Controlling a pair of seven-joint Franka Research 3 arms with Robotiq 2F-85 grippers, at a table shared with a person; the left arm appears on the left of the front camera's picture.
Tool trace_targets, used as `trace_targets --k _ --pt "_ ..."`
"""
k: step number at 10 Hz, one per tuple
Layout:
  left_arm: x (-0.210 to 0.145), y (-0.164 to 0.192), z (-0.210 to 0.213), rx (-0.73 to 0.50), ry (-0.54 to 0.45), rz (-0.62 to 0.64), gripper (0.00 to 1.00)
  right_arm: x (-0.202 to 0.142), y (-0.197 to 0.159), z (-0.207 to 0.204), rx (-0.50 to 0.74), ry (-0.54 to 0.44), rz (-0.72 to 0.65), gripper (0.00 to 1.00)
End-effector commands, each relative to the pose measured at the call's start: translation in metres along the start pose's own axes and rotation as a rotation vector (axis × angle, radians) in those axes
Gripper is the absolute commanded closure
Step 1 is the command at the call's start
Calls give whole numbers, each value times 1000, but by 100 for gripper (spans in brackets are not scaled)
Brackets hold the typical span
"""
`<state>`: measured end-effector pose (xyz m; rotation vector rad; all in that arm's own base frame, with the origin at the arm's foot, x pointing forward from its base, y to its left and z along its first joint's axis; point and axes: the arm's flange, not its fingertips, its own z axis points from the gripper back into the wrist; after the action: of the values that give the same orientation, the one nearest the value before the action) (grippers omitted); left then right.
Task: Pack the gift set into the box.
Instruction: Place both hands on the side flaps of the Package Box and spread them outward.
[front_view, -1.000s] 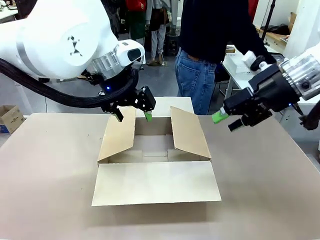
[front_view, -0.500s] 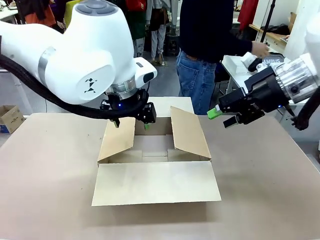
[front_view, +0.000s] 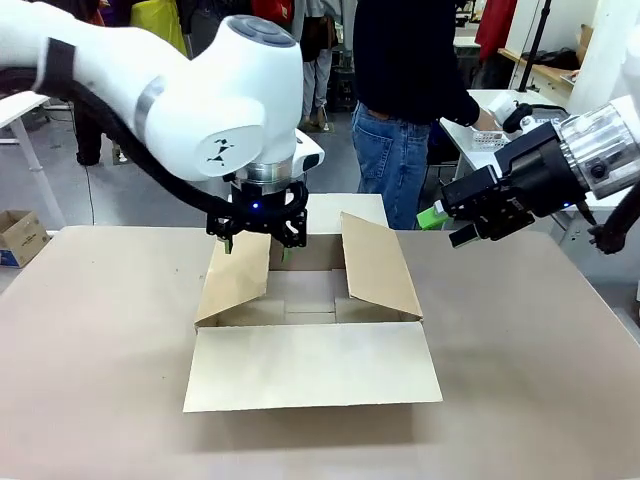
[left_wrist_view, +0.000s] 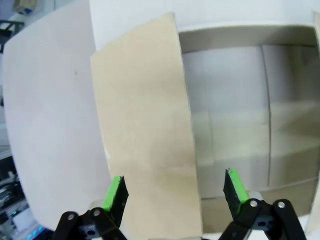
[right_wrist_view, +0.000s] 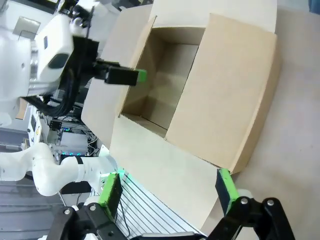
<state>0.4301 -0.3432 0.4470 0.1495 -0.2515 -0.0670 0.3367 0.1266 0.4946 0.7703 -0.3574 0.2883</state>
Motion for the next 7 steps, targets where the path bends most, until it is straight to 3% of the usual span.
trace_targets --k 1,2,4,5,7 --pt "22 -17 4 -155 20 -23 0 0 0 0 2 -1 -2 0" --pt "0 0 0 0 0 0 0 0 0 0 2 -1 -2 0" --pt "14 -12 -6 -42 10 1 0 0 0 0 2 -1 -2 0" --pt "24 -14 -18 26 59 47 0 0 0 0 2 -1 -2 0" --pt "25 -15 -28 77 66 99 0 0 0 0 2 -1 -2 0"
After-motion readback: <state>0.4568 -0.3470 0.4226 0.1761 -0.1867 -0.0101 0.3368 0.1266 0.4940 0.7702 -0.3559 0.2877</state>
